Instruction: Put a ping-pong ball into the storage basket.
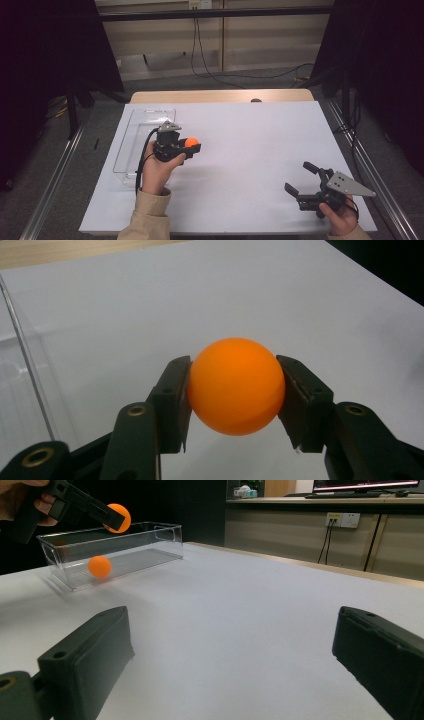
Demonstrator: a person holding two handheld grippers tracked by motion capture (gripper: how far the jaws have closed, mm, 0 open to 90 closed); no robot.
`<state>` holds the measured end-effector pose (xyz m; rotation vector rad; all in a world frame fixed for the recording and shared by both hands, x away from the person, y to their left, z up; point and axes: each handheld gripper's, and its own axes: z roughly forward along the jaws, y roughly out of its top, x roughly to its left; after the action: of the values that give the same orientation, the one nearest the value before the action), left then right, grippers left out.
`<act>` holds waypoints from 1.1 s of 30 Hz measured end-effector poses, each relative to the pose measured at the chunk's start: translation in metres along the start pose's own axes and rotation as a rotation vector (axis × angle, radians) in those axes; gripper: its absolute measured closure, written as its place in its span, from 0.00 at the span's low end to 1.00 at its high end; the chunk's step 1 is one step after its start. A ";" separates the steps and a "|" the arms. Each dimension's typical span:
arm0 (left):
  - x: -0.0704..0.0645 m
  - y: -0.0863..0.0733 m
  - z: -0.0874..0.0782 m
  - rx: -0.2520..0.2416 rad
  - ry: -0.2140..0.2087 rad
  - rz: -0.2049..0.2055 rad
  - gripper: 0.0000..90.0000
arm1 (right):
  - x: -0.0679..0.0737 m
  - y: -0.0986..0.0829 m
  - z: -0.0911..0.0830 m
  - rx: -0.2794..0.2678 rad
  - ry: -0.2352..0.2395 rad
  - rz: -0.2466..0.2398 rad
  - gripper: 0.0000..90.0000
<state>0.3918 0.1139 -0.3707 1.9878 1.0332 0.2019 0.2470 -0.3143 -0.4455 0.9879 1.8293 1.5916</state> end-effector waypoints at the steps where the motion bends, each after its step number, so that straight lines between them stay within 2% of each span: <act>1: 0.000 0.000 -0.001 -0.003 0.003 -0.001 0.57 | 0.000 0.000 0.000 0.000 0.000 0.001 0.02; 9: 0.004 0.000 -0.004 -0.002 0.005 -0.008 0.57 | 0.000 0.000 0.000 0.000 0.000 0.001 0.02; 10: 0.003 -0.001 -0.004 -0.011 0.007 -0.019 0.57 | 0.000 0.000 0.000 0.000 0.000 0.001 0.02; 33: 0.012 -0.002 -0.011 -0.013 0.036 -0.028 0.57 | 0.000 0.000 0.000 -0.001 0.001 0.002 0.02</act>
<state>0.3932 0.1305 -0.3683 1.9639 1.0791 0.2293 0.2470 -0.3141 -0.4454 0.9889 1.8288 1.5940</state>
